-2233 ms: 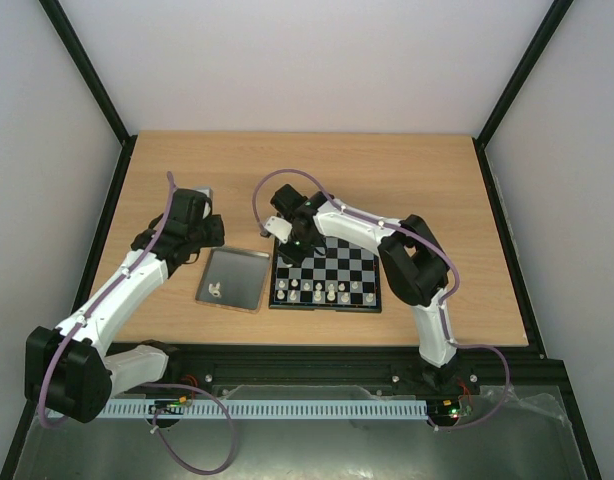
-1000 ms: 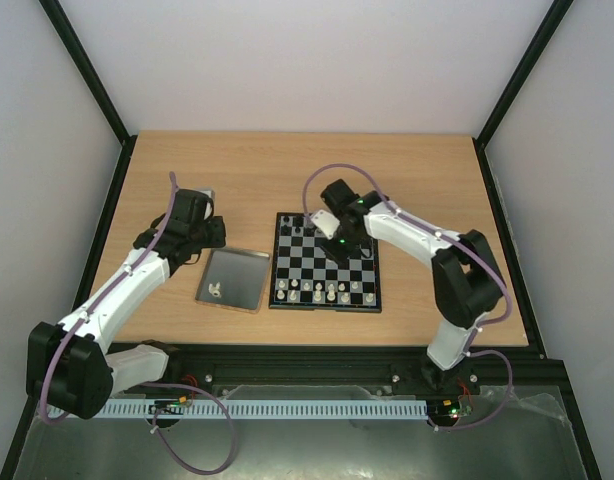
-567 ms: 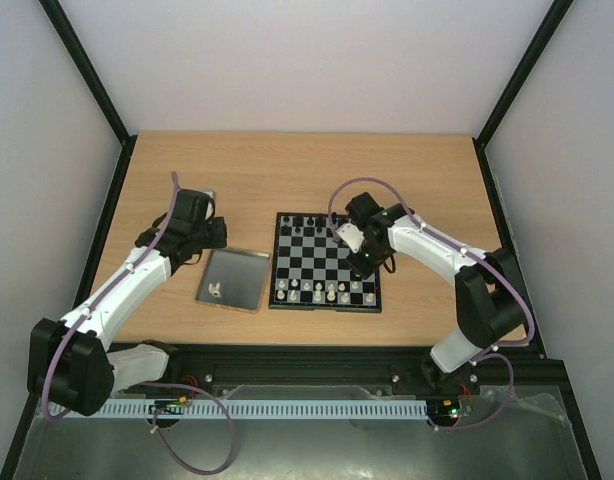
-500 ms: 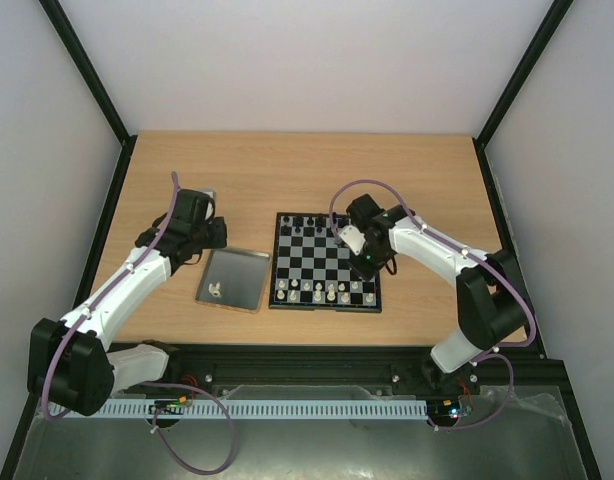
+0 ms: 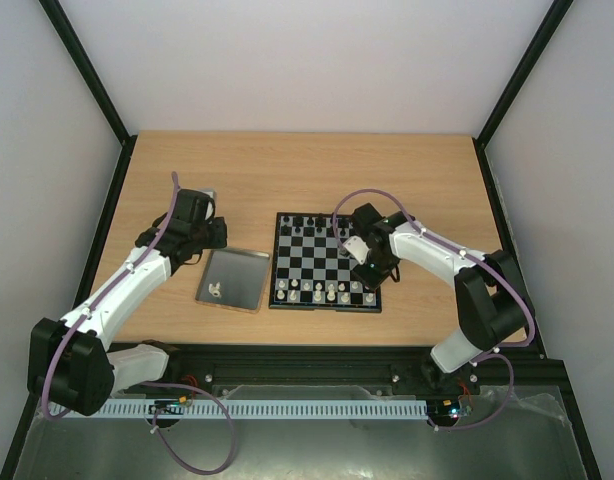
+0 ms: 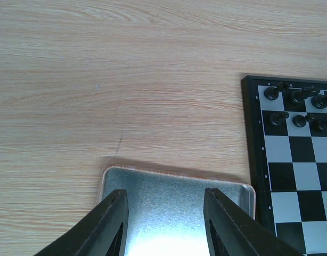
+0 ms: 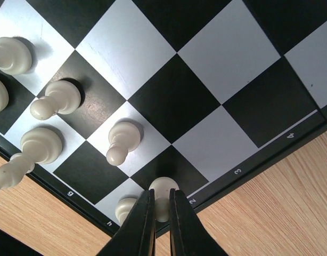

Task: Set up the chess pieces on the board

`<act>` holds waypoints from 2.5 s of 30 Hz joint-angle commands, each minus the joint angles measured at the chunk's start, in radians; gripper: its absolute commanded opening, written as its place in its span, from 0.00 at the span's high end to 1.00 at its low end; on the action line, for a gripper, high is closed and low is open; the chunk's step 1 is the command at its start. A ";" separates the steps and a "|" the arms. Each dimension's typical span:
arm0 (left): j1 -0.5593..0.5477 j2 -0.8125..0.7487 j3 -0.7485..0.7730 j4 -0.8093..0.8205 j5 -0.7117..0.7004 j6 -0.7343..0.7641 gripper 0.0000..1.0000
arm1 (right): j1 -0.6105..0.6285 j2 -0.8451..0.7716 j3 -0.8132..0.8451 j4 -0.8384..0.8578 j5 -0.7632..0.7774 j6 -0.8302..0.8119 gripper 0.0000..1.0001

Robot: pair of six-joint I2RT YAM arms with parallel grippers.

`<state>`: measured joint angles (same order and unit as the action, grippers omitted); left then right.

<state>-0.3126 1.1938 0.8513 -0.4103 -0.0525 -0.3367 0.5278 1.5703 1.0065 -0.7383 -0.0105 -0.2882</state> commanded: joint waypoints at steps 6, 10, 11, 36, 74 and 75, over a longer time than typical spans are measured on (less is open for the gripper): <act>0.004 0.015 -0.011 0.002 0.008 0.004 0.60 | -0.005 0.021 -0.032 -0.020 0.002 -0.007 0.93; 0.004 0.015 -0.011 0.001 0.008 0.004 0.60 | -0.005 0.034 -0.046 0.001 0.023 -0.003 0.89; 0.004 0.016 -0.011 0.002 0.009 0.004 0.60 | -0.005 0.033 -0.048 0.004 0.024 -0.002 0.85; -0.024 0.127 0.012 -0.345 0.063 -0.128 0.69 | -0.005 -0.189 -0.095 0.215 -0.212 0.024 0.64; -0.224 0.405 0.000 -0.398 -0.096 -0.206 0.75 | -0.006 -0.236 -0.201 0.317 -0.288 0.018 0.64; -0.224 0.409 0.000 -0.397 -0.098 -0.208 0.75 | -0.005 -0.236 -0.201 0.316 -0.289 0.018 0.63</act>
<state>-0.5339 1.5791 0.8570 -0.8108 -0.1562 -0.5446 0.5274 1.3239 0.8211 -0.4114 -0.2817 -0.2718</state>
